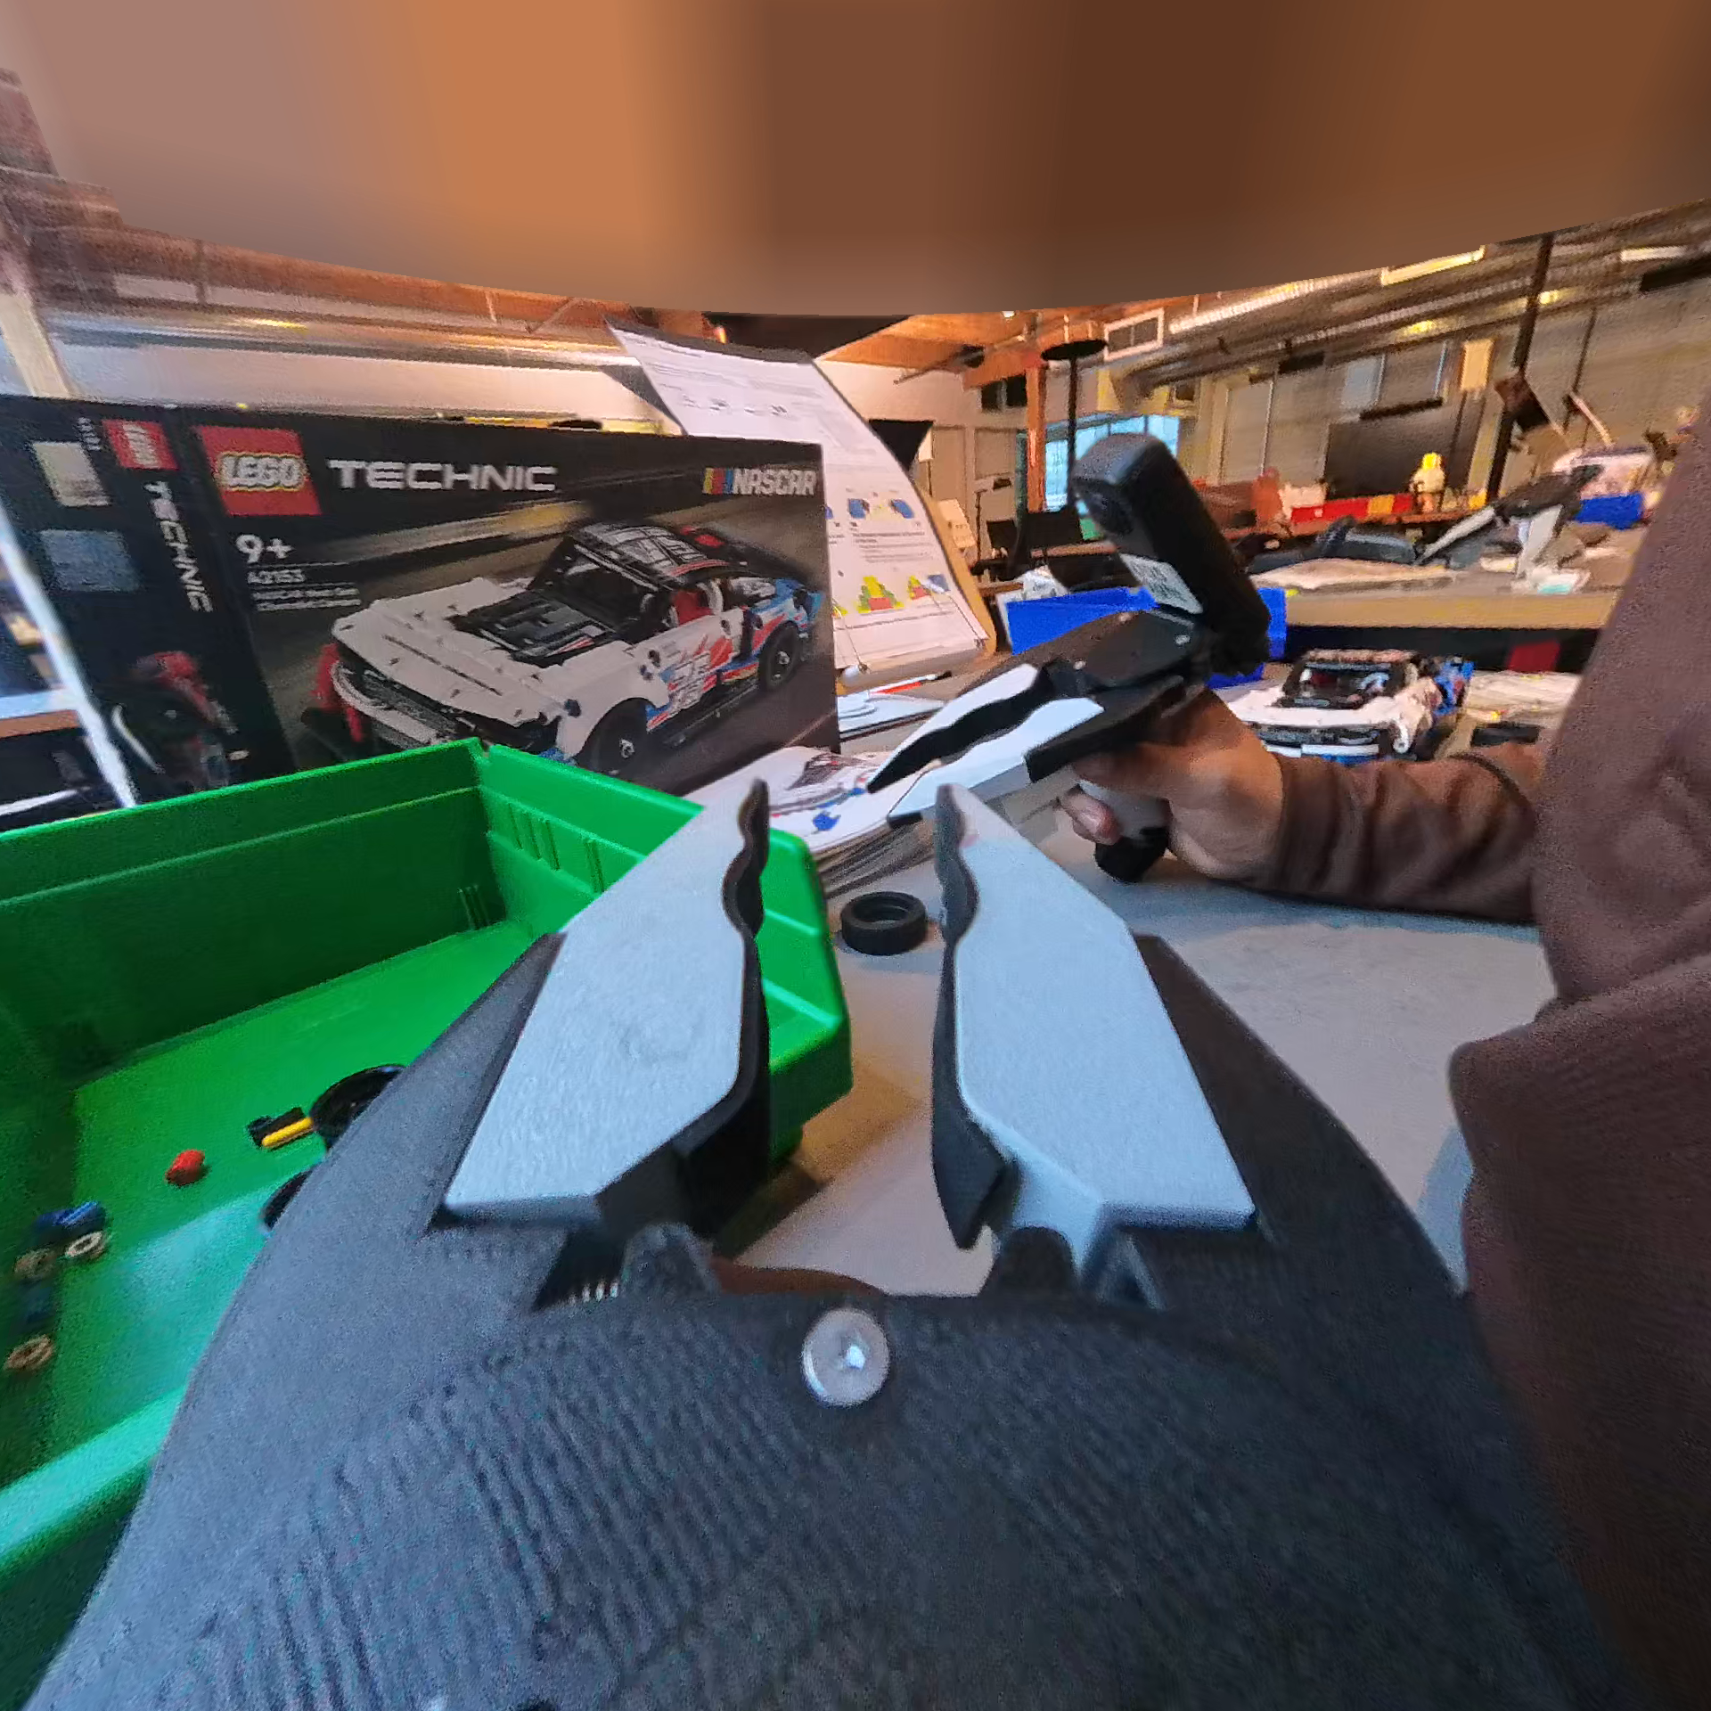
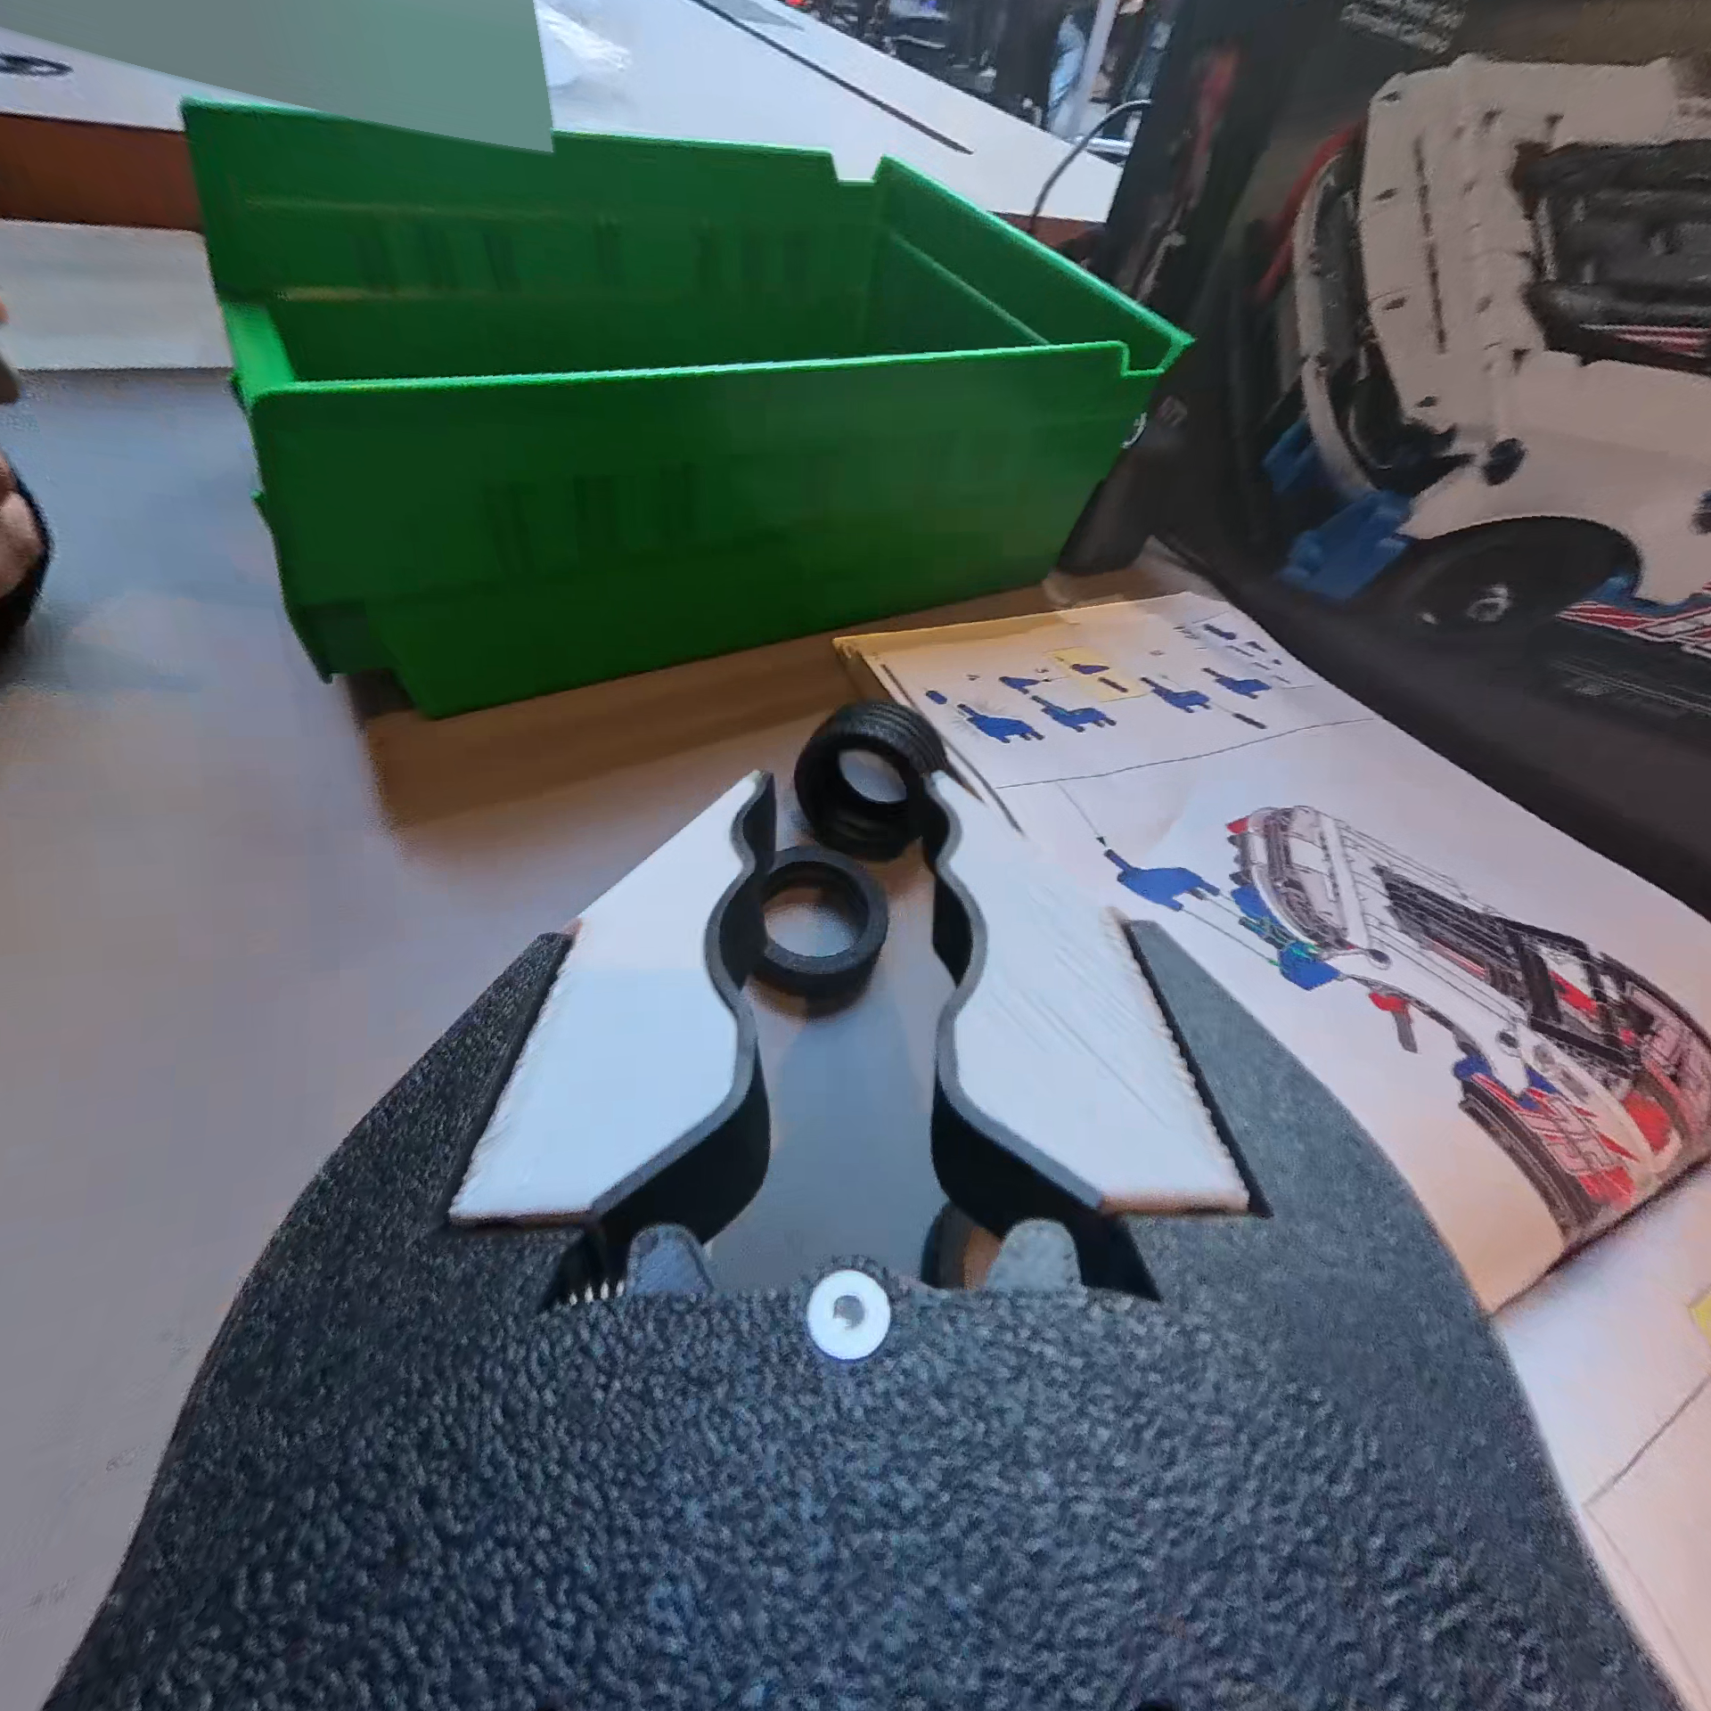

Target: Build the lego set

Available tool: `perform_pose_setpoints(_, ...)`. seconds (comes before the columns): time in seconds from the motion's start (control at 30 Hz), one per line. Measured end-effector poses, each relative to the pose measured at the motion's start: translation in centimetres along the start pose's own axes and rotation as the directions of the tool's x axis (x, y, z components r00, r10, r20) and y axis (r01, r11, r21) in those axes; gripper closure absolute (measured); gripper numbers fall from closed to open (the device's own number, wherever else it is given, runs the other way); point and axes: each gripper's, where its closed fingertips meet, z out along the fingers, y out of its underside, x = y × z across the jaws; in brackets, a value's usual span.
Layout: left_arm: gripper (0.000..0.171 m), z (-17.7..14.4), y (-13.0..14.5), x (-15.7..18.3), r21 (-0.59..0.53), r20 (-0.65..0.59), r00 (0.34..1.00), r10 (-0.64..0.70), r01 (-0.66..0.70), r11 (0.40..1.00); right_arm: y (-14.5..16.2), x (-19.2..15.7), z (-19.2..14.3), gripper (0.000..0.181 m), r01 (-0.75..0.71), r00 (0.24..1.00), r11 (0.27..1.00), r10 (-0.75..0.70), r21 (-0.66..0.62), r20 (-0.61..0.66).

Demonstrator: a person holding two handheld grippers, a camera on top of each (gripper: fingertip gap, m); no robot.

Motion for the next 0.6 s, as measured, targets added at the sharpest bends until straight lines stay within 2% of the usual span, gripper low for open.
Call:
perform_pose_setpoints(0.1,0.139,-0.5,-0.2,-0.8,0.013,0.027,1.0,-0.007,0.007,1.0,0.0,0.5,0.2,0.153,0.026,0.999,1.0,-0.026,-0.007,-0.036)
perform_pose_setpoints(0.37,0.142,-0.5,-0.1,-2.6,0.017,0.107,0.993,-0.056,0.054,0.998,-0.3,0.5,0.3,0.157,0.001,1.0,1.0,-0.001,0.017,-0.004)
perform_pose_setpoints(0.53,0.142,0.0,0.9,-4.7,-0.027,0.145,0.967,-0.211,0.217,0.976,-0.7,0.9,0.0,0.157,-0.069,0.997,0.996,0.067,0.053,0.037)
perform_pose_setpoints(0.6,0.141,0.5,1.7,-5.5,-0.085,0.154,0.963,-0.223,0.237,0.968,-0.9,0.9,-0.2,0.157,-0.091,0.995,0.993,0.087,0.07,0.053)
